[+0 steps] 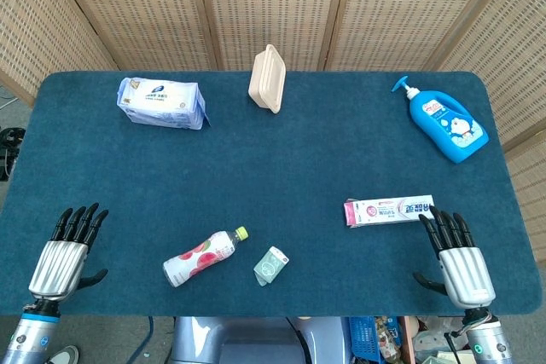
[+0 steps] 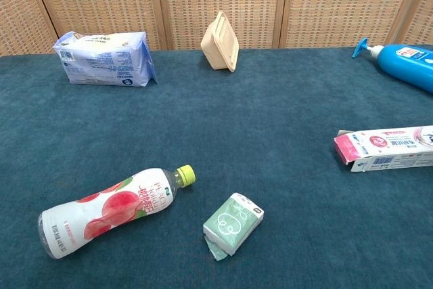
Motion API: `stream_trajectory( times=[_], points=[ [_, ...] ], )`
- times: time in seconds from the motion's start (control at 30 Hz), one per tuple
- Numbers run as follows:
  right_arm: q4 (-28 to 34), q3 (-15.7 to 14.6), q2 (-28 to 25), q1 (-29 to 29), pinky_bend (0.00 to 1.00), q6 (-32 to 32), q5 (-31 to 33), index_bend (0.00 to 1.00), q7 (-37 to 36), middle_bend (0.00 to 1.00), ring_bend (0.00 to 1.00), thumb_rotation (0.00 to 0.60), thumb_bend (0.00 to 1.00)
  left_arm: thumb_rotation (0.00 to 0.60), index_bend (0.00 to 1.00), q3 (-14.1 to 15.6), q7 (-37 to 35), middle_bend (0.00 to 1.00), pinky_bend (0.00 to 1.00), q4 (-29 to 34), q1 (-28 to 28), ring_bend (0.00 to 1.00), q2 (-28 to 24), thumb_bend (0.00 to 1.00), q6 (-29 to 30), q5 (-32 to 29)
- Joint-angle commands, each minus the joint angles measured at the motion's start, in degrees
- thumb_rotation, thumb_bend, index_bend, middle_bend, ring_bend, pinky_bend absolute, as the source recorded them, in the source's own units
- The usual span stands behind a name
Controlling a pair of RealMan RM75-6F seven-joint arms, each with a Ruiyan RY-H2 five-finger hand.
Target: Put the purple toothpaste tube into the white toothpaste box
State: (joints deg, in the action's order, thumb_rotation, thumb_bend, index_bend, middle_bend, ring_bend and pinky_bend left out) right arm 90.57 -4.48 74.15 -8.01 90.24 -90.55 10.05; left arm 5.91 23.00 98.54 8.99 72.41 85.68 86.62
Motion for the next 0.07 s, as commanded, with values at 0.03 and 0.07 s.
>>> stream_trajectory(
  times=[0.03,0.07],
  points=[
    [0.34,0.15,0.09,-0.08,0.00,-0.85,-0.14,0.03,-0.37,0.00,0.00,0.600,0.00,0.600,0.00,-0.26,-0.40,0.00,0.00,-0.30,-0.05,0.00,0.15,0.09,-0.31,0.13],
    [0.38,0.22,0.17,-0.12,0.00,-1.11,-0.13,0.03,-0.37,0.00,0.00,0.600,0.00,0.600,0.00,-0.37,-0.55,0.00,0.00,-0.45,-0.09,0.00,0.21,0.09,-0.45,-0.03]
  ],
)
